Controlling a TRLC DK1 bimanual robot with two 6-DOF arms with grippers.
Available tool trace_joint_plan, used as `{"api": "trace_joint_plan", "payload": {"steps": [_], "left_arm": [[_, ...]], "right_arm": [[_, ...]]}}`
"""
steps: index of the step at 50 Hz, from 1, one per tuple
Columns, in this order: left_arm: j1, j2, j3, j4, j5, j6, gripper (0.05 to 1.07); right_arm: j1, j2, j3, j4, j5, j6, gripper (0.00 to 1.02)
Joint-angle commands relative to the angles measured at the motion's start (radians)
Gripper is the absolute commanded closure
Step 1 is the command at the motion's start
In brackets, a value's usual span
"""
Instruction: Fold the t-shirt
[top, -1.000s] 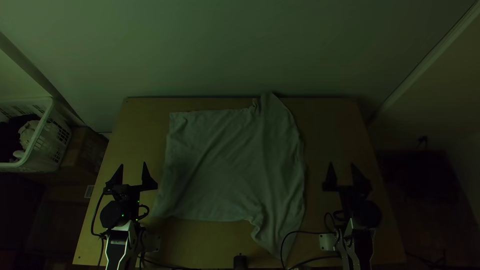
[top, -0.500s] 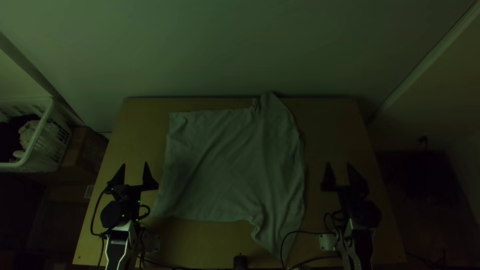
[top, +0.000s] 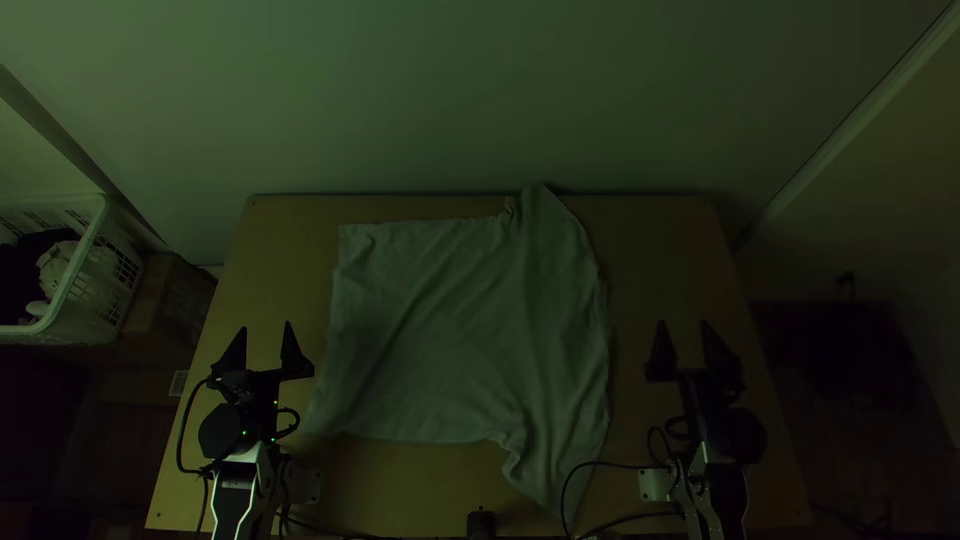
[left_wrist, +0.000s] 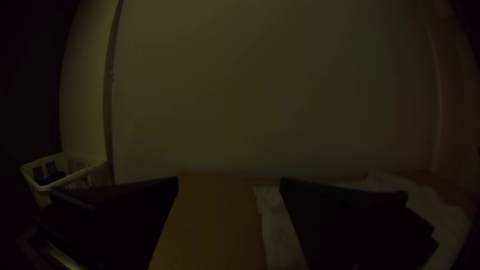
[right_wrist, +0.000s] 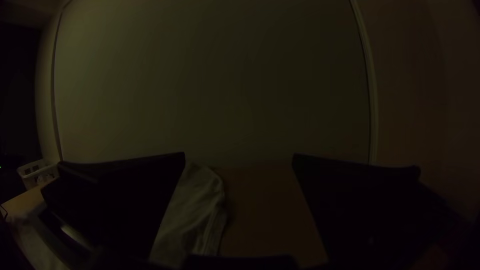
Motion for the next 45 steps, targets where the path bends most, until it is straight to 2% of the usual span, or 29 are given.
{"api": "trace_joint_plan", "payload": {"steps": [1, 12, 15, 20, 29, 45], "left_arm": [[0.006, 0.011, 0.058, 0.056, 0.002, -0.019, 0.10], [0.004, 0.280, 0.286, 0.047, 0.008, -0.016, 0.10], [0.004, 0.355, 0.352, 0.047, 0.008, -0.016, 0.10], [0.006, 0.461, 0.446, 0.053, 0.023, -0.017, 0.10], [0.006, 0.649, 0.611, 0.046, 0.029, -0.017, 0.10], [-0.009, 0.896, 0.861, -0.008, 0.036, -0.019, 0.10]], "right_arm": [[0.004, -0.001, 0.076, 0.062, 0.009, -0.009, 0.04], [0.004, 0.203, 0.264, 0.099, 0.009, -0.017, 0.04], [0.005, 0.271, 0.312, 0.099, 0.009, -0.050, 0.04], [0.005, 0.378, 0.401, 0.108, 0.009, -0.060, 0.04], [0.024, 0.599, 0.592, 0.061, 0.007, -0.080, 0.04], [0.033, 0.955, 0.881, 0.013, 0.004, -0.070, 0.04]]}}
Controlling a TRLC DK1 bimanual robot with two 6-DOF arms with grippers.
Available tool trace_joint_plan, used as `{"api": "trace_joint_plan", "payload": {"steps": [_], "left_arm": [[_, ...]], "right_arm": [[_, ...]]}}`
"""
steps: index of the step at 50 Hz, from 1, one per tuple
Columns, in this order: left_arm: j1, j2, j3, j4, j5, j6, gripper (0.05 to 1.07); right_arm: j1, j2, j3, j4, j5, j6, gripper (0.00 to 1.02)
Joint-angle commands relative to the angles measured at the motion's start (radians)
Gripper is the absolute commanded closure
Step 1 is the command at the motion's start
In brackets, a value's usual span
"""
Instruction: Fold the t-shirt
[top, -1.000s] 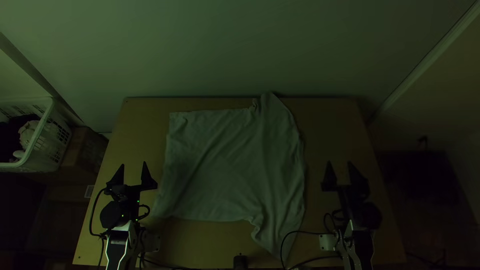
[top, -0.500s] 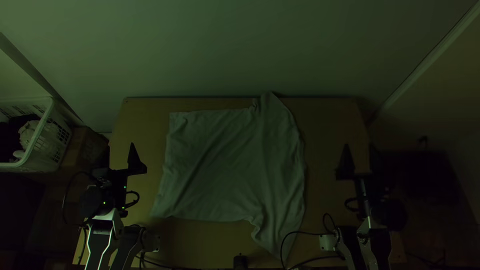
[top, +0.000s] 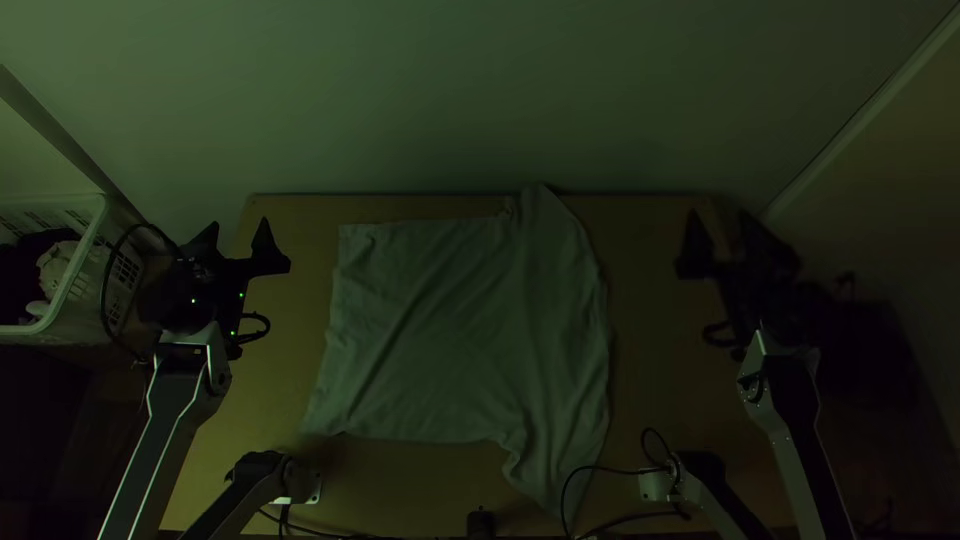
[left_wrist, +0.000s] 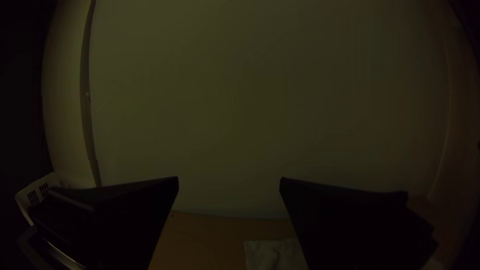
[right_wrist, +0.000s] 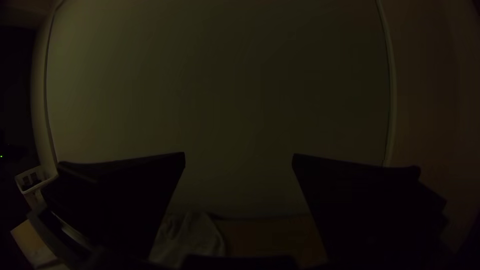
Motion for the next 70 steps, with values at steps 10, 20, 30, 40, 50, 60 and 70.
{"api": "trace_joint_plan", "payload": {"steps": [10, 20, 30, 40, 50, 60, 70], "left_arm": [[-0.011, 0.208, 0.231, -0.151, 0.027, -0.023, 0.10], [0.009, 0.314, 0.313, -0.219, 0.107, -0.103, 0.10], [0.035, 0.442, 0.384, -0.285, 0.198, -0.175, 0.11], [0.047, 0.607, 0.502, -0.380, 0.198, -0.202, 0.11], [0.048, 0.787, 0.639, -0.473, 0.198, -0.202, 0.11], [0.047, 0.942, 0.761, -0.565, 0.198, -0.198, 0.11], [0.048, 1.063, 0.810, -0.572, 0.196, -0.195, 0.16]], "right_arm": [[0.058, 0.283, 0.249, -0.120, 0.000, -0.002, 0.04], [0.081, 0.458, 0.392, -0.221, -0.015, 0.042, 0.04], [0.098, 0.633, 0.553, -0.373, -0.019, 0.125, 0.04], [0.103, 0.786, 0.683, -0.462, -0.025, 0.174, 0.04], [0.117, 0.883, 0.780, -0.551, -0.029, 0.209, 0.04], [0.107, 0.967, 0.839, -0.619, -0.112, 0.251, 0.04], [0.109, 1.069, 0.956, -0.732, -0.131, 0.266, 0.04]]}}
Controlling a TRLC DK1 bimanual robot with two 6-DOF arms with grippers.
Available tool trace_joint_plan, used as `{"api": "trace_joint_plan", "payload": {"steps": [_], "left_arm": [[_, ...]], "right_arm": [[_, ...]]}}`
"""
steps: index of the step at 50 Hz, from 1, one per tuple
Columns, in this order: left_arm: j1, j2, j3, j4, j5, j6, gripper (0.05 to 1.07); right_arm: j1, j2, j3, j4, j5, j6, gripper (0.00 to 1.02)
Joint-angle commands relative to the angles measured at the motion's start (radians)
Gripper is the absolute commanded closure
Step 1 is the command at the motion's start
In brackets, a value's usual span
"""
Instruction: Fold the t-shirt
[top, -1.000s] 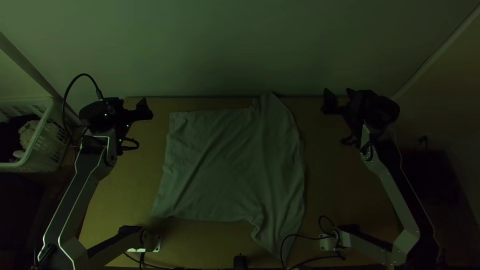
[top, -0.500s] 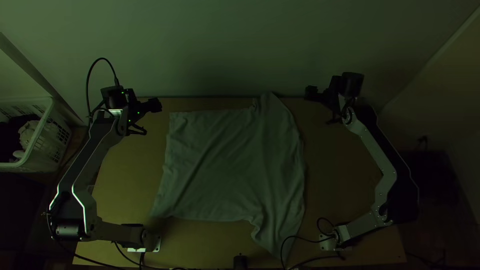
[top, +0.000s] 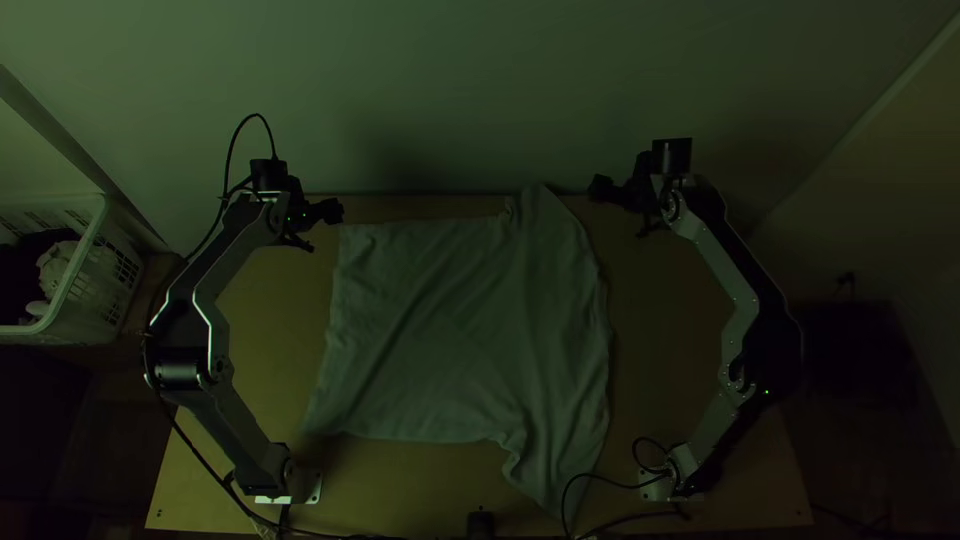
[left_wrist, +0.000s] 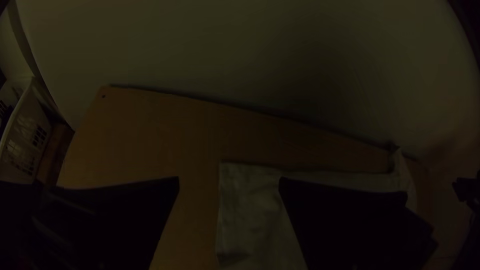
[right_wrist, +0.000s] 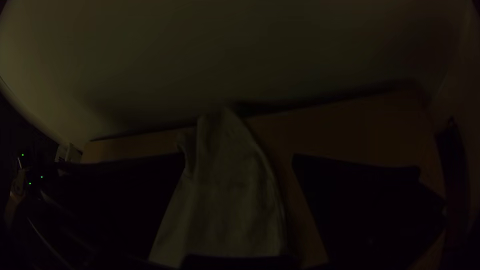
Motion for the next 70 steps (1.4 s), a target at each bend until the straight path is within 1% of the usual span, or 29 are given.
{"api": "trace_joint_plan", "payload": {"steps": [1, 16, 17, 20, 22, 27, 30, 36, 58, 59, 60, 61, 62, 65, 66, 67, 68, 70], "left_arm": [[0.008, 0.068, 0.049, -0.012, 0.008, -0.010, 0.17], [0.008, 0.195, 0.131, -0.004, -0.002, -0.007, 0.18], [0.008, 0.207, 0.141, -0.004, -0.002, -0.007, 0.18], [0.011, 0.233, 0.164, -0.004, -0.002, 0.000, 0.24], [0.011, 0.249, 0.176, -0.003, -0.002, 0.004, 0.26], [0.013, 0.287, 0.210, -0.006, -0.005, 0.021, 0.26], [0.011, 0.315, 0.240, -0.017, -0.039, 0.036, 0.26], [0.013, 0.348, 0.280, -0.052, -0.041, 0.046, 0.26], [-0.010, 0.402, 0.283, -0.076, -0.041, 0.073, 0.26], [-0.012, 0.405, 0.285, -0.078, -0.041, 0.075, 0.27], [-0.012, 0.408, 0.285, -0.076, -0.041, 0.075, 0.32], [-0.013, 0.411, 0.286, -0.075, -0.041, 0.075, 0.39], [-0.015, 0.413, 0.286, -0.072, -0.041, 0.075, 0.49], [-0.018, 0.416, 0.286, -0.064, -0.041, 0.084, 0.85], [-0.018, 0.416, 0.286, -0.063, -0.041, 0.084, 0.95], [-0.021, 0.414, 0.286, -0.061, -0.041, 0.084, 1.03], [-0.023, 0.413, 0.285, -0.063, -0.041, 0.084, 1.05], [-0.027, 0.405, 0.276, -0.063, -0.041, 0.084, 1.05]], "right_arm": [[0.000, 0.054, 0.067, -0.041, -0.015, 0.038, 0.04], [0.011, 0.121, 0.142, -0.085, -0.016, 0.052, 0.04], [0.011, 0.126, 0.145, -0.087, -0.016, 0.052, 0.04], [0.011, 0.130, 0.148, -0.088, -0.016, 0.053, 0.04], [0.011, 0.133, 0.151, -0.090, -0.016, 0.052, 0.04], [0.011, 0.136, 0.151, -0.090, -0.016, 0.053, 0.04], [0.011, 0.136, 0.148, -0.090, -0.016, 0.052, 0.04], [0.011, 0.144, 0.147, -0.090, -0.016, 0.053, 0.05], [0.037, 0.190, 0.154, -0.090, -0.012, 0.052, 0.05], [0.037, 0.192, 0.154, -0.090, -0.012, 0.052, 0.05], [0.037, 0.193, 0.154, -0.090, -0.010, 0.052, 0.05], [0.037, 0.196, 0.156, -0.090, -0.009, 0.052, 0.05], [0.038, 0.198, 0.154, -0.090, -0.006, 0.052, 0.05], [0.038, 0.204, 0.154, -0.093, 0.010, 0.053, 0.05], [0.038, 0.205, 0.156, -0.094, 0.014, 0.053, 0.05], [0.038, 0.208, 0.156, -0.099, 0.020, 0.052, 0.05], [0.038, 0.212, 0.157, -0.103, 0.026, 0.052, 0.05], [0.037, 0.219, 0.162, -0.114, 0.031, 0.052, 0.05]]}}
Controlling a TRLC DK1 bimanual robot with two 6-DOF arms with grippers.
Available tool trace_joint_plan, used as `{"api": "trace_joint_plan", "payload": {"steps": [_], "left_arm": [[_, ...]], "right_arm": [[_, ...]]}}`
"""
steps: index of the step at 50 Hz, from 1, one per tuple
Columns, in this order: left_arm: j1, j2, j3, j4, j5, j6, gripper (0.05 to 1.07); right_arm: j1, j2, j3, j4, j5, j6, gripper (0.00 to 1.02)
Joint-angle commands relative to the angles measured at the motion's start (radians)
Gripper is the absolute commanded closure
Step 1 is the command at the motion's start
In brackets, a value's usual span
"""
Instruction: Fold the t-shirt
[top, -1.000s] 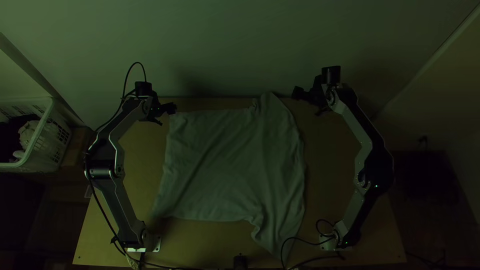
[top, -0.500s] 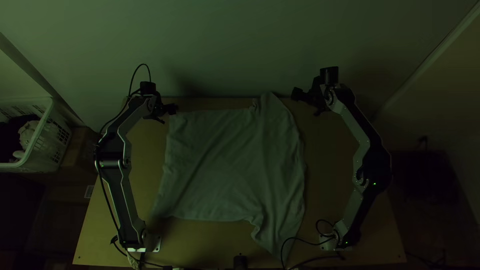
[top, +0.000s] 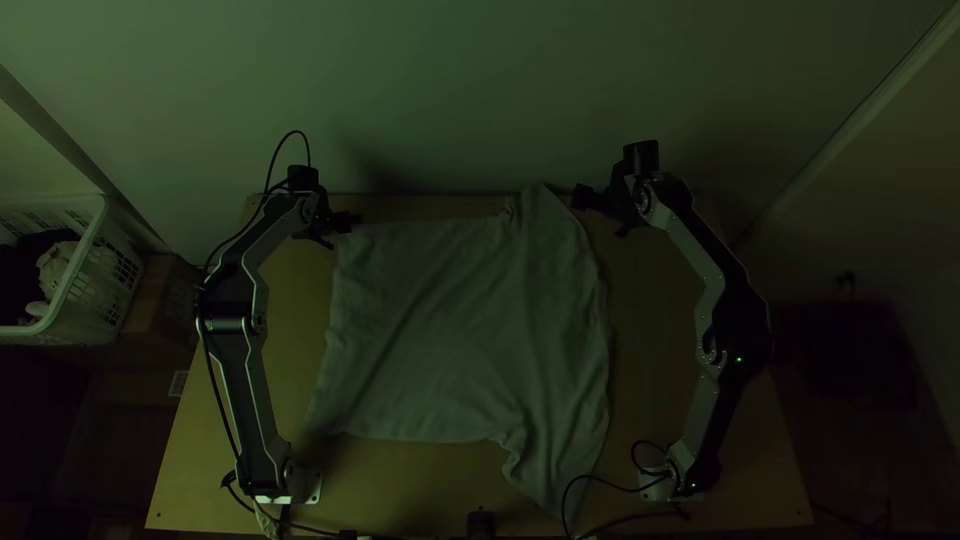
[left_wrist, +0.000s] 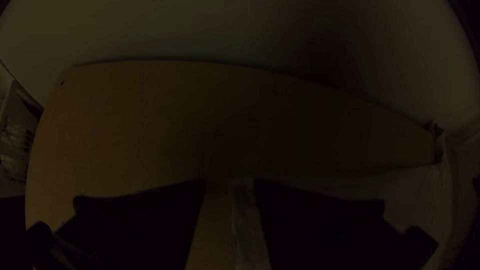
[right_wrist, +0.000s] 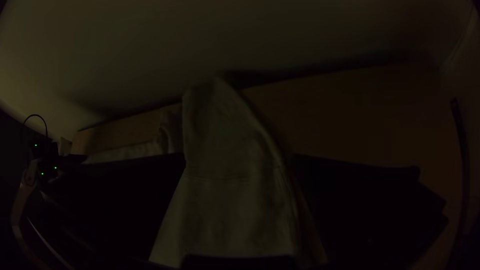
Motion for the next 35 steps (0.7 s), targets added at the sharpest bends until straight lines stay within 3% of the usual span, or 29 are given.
{"api": "trace_joint_plan", "payload": {"steps": [1, 19, 23, 33, 35], "left_arm": [[-0.018, 0.023, -0.004, -0.009, 0.001, 0.012, 1.05], [-0.034, -0.045, -0.006, -0.012, 0.006, -0.008, 1.05], [-0.038, -0.063, -0.010, -0.015, 0.004, -0.008, 1.05], [-0.038, -0.098, -0.027, -0.017, 0.004, -0.007, 1.05], [-0.038, -0.105, -0.027, -0.018, 0.004, -0.007, 1.05]], "right_arm": [[0.004, 0.039, 0.033, -0.028, 0.019, 0.017, 0.05], [-0.004, 0.174, 0.136, -0.119, 0.065, 0.017, 0.10], [-0.005, 0.223, 0.186, -0.119, 0.074, 0.017, 0.19], [-0.004, 0.350, 0.347, -0.160, 0.080, 0.023, 0.19], [-0.004, 0.370, 0.377, -0.170, 0.082, 0.024, 0.24]]}}
